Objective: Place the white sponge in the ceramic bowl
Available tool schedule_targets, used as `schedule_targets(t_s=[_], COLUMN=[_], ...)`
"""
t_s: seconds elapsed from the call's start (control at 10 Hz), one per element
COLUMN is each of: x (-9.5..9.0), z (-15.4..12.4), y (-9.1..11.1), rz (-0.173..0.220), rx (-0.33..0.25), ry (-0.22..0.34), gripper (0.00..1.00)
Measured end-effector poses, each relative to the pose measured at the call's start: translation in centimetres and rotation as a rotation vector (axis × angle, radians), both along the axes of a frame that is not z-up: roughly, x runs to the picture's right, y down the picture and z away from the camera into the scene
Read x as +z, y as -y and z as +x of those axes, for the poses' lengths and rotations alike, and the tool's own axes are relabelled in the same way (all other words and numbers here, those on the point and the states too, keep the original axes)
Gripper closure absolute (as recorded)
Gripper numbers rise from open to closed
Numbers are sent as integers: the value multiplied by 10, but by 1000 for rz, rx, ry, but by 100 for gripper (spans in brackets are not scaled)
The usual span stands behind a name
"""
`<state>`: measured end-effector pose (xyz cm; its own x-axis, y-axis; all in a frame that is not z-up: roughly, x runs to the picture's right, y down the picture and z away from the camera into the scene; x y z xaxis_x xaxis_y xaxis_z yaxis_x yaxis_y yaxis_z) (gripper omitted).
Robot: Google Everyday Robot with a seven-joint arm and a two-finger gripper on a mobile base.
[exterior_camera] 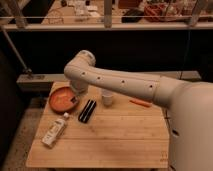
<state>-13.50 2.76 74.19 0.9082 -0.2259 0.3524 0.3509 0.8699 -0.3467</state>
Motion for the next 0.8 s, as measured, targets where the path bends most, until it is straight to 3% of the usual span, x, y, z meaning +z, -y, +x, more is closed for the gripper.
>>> schedule_targets(t_s=[0.8], x=[34], z=[-28], y=[24], rz=[12], rx=[-14], ry=[27], gripper=[93])
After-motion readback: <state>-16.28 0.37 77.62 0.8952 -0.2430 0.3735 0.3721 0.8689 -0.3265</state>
